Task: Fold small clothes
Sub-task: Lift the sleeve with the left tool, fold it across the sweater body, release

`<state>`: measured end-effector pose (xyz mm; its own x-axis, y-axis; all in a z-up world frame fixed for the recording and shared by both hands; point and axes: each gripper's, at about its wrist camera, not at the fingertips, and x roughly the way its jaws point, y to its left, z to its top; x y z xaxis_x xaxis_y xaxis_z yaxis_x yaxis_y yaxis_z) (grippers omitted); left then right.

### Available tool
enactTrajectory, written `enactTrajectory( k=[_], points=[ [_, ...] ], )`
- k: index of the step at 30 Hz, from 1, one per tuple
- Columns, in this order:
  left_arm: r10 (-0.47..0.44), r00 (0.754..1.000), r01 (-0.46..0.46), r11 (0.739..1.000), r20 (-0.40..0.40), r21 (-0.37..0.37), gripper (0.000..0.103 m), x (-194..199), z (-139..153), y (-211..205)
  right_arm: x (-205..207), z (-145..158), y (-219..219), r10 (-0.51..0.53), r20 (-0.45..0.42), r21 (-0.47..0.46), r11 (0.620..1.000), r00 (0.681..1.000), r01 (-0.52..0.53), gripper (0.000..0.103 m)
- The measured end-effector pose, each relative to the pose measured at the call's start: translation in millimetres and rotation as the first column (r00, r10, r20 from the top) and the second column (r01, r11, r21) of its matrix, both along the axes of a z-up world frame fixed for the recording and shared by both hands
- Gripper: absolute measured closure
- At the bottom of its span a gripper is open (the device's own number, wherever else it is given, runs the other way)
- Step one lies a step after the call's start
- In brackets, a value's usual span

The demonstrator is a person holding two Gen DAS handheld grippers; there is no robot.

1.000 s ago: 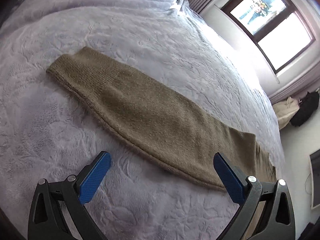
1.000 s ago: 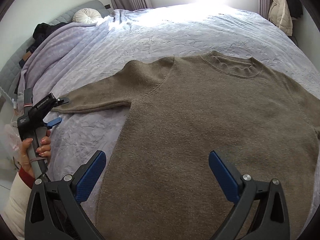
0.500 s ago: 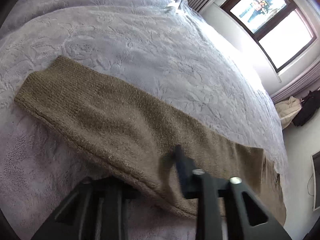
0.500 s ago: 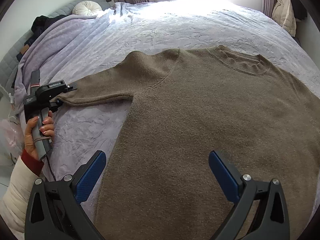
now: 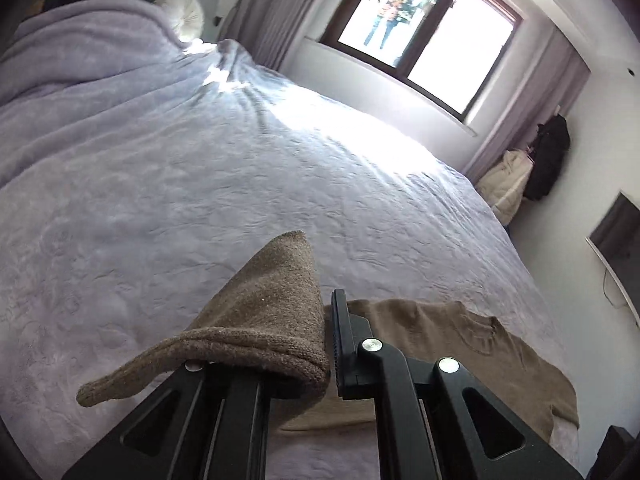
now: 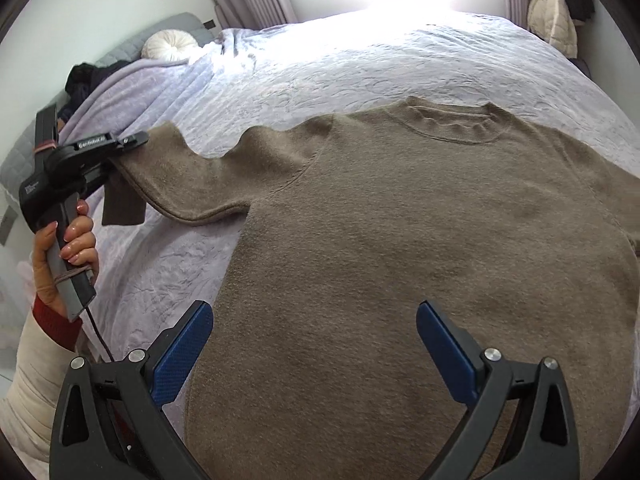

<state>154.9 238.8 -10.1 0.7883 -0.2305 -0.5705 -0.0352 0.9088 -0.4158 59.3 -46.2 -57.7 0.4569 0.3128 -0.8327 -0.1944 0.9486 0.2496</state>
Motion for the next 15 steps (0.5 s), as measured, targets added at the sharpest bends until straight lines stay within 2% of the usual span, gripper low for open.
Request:
enactTrajectory(
  k=[4, 8, 12, 15],
  points=[
    [-0.135, 0.991, 0.134, 0.989, 0.024, 0.057, 0.093, 10.7, 24.3, -82.6, -9.9, 4.8, -35.8, -0.065, 0.015, 0.030, 0.997, 0.998, 0.065, 0.001],
    [-0.285, 0.958, 0.282, 0.953, 0.013, 0.110, 0.093, 12.7, 30.4, -182.1, -19.1, 7.0, -85.9, -0.165, 0.016, 0.066, 0.984, 0.986, 0.164, 0.001],
    [-0.401, 0.914, 0.406, 0.900, -0.064, 0.158, 0.093, 16.6, 9.6, -270.9, -27.6, 6.2, -127.1, -0.242, 0.012, 0.076, 0.968, 0.970, 0.240, 0.001],
    [-0.416, 0.899, 0.437, 0.869, -0.135, 0.230, 0.092, 19.3, -20.0, -308.9, -33.8, 2.6, -152.2, -0.283, 0.006, 0.075, 0.957, 0.959, 0.281, 0.001]
  ],
)
